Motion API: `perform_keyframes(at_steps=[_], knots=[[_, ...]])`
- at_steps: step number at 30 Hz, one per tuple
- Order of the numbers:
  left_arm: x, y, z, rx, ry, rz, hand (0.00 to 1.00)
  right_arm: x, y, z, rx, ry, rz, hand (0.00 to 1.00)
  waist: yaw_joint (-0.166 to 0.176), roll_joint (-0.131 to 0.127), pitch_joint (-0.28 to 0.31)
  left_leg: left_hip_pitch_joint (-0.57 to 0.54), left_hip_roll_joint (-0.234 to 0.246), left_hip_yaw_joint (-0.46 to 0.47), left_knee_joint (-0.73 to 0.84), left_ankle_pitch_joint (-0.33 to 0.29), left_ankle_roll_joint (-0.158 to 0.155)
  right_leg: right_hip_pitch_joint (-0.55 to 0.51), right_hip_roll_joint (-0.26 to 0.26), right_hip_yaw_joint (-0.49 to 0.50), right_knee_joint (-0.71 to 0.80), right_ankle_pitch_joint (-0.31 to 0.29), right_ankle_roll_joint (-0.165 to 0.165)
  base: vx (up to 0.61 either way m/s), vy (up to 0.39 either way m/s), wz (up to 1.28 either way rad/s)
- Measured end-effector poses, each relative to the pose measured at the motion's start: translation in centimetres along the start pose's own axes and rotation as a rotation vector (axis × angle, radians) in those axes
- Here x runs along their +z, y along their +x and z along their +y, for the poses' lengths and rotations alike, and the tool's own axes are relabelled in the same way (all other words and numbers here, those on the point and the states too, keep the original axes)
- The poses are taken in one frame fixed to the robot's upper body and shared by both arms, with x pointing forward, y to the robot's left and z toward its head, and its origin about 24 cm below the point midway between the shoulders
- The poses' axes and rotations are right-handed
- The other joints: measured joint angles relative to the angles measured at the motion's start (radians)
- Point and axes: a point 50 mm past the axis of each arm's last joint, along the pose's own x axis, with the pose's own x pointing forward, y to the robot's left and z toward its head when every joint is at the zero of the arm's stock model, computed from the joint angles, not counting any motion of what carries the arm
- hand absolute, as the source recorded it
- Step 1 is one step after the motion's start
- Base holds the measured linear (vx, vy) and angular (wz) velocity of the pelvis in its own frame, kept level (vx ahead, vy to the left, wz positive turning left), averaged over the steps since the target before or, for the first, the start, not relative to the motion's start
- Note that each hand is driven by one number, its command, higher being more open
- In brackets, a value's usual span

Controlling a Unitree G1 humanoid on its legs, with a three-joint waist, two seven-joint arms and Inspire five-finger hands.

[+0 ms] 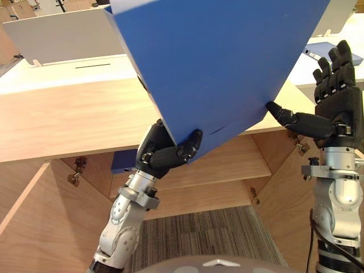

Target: Walk over to the cabinet, pick up the folder, carry it to the office cabinet, place the folder inside the office cabinet, then close the office cabinet door

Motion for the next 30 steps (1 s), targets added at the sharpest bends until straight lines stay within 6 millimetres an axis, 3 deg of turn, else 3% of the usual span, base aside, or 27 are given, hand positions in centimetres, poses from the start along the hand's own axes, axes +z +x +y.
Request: perform_keyframes(at_steps=[8,12,18,23,24,30], knots=[[-0.5,-0.7,2.1,0.015,0.036,0.092,0.0,-1.6,1.8,0.4,0.231,-0.059,0.095,1.0,-0.005,0.0,0.0,-0.007,-0.001,0.0,0.002,0.001,0.001,-0.006,-0.001,0.001,-0.002,0.005,0.002,0.0,0.0,0.0],[-0.1,0.0,2.7,-0.024,0.086,0.114,0.0,-1.8,2.7,0.9,0.348,-0.095,0.12,1.0,-0.005,0.0,0.0,-0.023,0.0,-0.001,0.008,0.004,0.006,-0.016,-0.001,0.0,-0.004,0.02,0.006,0.0,0.0,0.0],[-0.2,0.4,2.9,-0.063,0.11,0.148,0.0,-1.9,3.5,2.6,0.525,-0.133,0.138,1.0,-0.007,-0.002,-0.001,-0.022,-0.003,-0.001,0.007,0.008,0.013,-0.016,-0.004,0.0,-0.005,0.031,0.01,0.0,0.0,0.0],[-0.4,0.6,3.4,-0.063,0.12,0.165,0.0,-2.1,4.1,2.9,0.57,-0.123,0.153,1.0,-0.007,-0.002,-0.001,-0.026,-0.019,-0.002,-0.008,0.022,0.023,-0.02,-0.018,0.0,-0.015,0.032,0.011,-0.01,0.002,0.0],[-0.5,0.6,3.5,-0.062,0.121,0.17,0.0,-2.0,4.3,3.0,0.586,-0.134,0.156,0.0,-0.007,-0.002,-0.001,-0.027,-0.023,0.0,-0.019,0.03,0.024,-0.028,-0.02,0.001,-0.015,0.035,0.012,0.0,0.0,0.0],[-0.6,0.6,4.1,-0.056,0.151,0.198,0.0,-2.2,4.6,3.3,0.635,-0.162,0.181,0.0,-0.006,-0.006,-0.003,-0.028,-0.031,0.001,-0.042,0.051,0.03,-0.035,-0.025,0.002,-0.023,0.048,0.016,-0.01,0.002,-0.01]])
